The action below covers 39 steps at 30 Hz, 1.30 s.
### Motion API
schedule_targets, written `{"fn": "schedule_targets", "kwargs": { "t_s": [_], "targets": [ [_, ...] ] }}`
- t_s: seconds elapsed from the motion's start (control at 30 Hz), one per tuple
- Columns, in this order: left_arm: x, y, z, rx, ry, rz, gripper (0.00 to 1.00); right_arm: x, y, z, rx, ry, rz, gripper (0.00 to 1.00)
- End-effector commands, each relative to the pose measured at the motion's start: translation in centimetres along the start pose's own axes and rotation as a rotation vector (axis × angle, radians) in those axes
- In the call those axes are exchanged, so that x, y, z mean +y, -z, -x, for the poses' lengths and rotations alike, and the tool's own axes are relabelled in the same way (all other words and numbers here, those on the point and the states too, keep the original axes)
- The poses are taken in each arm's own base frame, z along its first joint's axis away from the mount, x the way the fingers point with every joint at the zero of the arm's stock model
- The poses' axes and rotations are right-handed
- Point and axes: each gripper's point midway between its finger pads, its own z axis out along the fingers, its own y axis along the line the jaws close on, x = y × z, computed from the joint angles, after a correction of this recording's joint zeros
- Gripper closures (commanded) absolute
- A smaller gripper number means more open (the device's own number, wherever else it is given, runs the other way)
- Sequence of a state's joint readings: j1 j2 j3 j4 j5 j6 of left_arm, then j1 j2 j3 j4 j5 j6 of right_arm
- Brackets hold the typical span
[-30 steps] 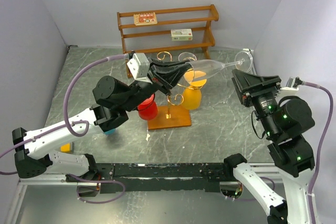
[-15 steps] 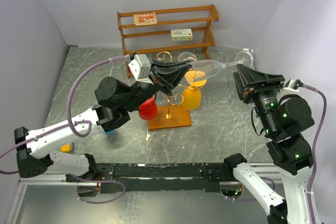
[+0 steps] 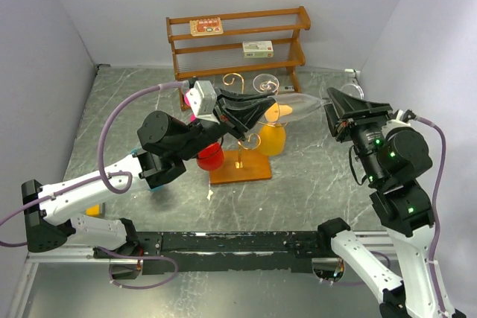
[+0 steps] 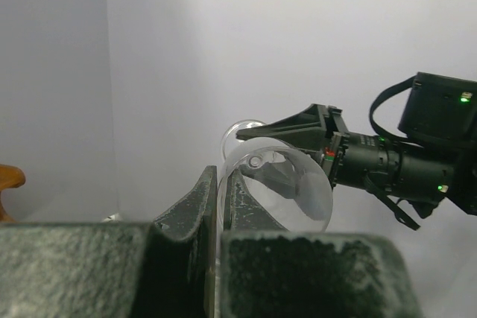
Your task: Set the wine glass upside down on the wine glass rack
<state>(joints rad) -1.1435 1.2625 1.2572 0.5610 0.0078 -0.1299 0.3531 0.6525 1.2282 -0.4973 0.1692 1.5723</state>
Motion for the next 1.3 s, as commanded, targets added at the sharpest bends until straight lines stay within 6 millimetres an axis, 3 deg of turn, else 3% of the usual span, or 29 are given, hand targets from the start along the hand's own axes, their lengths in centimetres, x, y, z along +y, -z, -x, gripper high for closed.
{"fn": "schedule_targets", "kwargs": {
  "t_s": [0.0,0.17,0.4,0.5,0.6,0.77,0.83,1.07,1.27],
  "targets": [
    [-1.8,0.1,2.2,-0.089,0.018,-0.091,0.93,0.4,-0.6,-1.3,0.066,-0.042,0.03,0.66],
    [-1.8,0.3,1.9,-0.085,0.017,-0.089,0.93,0.3,-0.7,-2.3,0.122,-0.059,0.029,0.78],
    [-1.4,0.6,1.5,-0.077,0.018,-0.071,0.93,1.2,0.0,-1.9,0.109,-0.061,0.055,1.0],
    [-1.5,0.8,1.3,-0.066,0.018,-0.075,0.9,1.3,0.1,-1.5,0.085,-0.041,0.054,1.0],
    [-1.7,1.3,1.5,-0.05,0.002,-0.087,0.79,1.6,0.3,-0.9,0.054,-0.001,0.061,1.0],
    [-2.8,2.6,1.3,0.018,-0.016,-0.148,0.4,2.6,1.1,0.2,-0.003,0.113,0.091,1.0],
    [-3.2,3.6,0.6,0.078,-0.016,-0.174,0.33,2.9,1.5,0.7,-0.025,0.183,0.104,1.0],
    [-3.2,7.2,-0.2,0.191,0.004,-0.164,0.25,2.2,3.3,1.4,-0.049,0.499,0.131,1.0],
    [-2.8,9.0,0.7,0.184,0.095,-0.1,0.24,2.2,5.3,0.1,0.02,0.804,0.262,1.0]
  ]
}}
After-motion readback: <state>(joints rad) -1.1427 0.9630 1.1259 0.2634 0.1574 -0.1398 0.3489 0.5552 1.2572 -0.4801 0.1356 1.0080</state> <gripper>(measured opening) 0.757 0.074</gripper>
